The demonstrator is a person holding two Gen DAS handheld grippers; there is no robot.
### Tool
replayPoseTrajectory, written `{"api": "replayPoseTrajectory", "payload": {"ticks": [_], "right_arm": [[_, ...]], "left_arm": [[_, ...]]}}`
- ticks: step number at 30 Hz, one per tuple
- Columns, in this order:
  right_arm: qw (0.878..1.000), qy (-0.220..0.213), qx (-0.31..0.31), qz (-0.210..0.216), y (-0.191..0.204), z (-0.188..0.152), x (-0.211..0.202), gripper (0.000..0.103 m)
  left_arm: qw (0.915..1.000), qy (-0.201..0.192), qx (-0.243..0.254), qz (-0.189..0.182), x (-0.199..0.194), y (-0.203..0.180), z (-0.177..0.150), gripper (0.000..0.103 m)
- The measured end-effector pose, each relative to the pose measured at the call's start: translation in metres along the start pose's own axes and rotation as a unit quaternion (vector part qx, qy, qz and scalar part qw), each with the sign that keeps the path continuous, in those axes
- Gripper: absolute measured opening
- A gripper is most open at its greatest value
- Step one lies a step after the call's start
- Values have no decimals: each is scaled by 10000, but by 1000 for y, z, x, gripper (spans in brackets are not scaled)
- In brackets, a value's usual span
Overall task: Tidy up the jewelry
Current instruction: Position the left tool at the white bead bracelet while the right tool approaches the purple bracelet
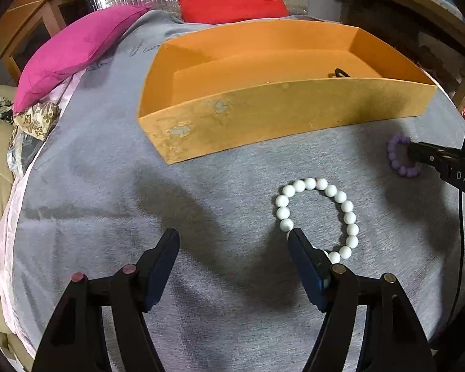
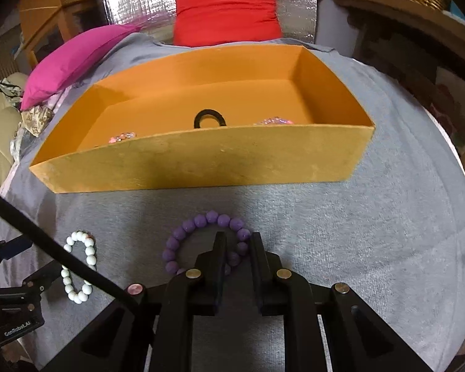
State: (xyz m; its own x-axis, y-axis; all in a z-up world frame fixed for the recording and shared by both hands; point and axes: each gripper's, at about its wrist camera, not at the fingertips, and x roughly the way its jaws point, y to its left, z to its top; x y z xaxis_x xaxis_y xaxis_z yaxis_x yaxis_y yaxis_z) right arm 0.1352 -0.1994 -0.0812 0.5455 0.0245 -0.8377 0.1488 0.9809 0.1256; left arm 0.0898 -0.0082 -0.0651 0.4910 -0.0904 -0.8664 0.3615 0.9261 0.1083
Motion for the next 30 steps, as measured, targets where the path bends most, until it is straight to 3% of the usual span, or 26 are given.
{"api": "replayPoseTrajectory", "payload": {"ticks": [14, 30], "right_arm": [[9993, 182, 188, 270, -12, -5, -1, 18], [9993, 165, 174, 280, -11, -8, 1, 19]], "left_arm": [[9998, 11, 210, 73, 3, -20, 5, 73], [9997, 93, 198, 94, 12, -26, 7, 74]]}}
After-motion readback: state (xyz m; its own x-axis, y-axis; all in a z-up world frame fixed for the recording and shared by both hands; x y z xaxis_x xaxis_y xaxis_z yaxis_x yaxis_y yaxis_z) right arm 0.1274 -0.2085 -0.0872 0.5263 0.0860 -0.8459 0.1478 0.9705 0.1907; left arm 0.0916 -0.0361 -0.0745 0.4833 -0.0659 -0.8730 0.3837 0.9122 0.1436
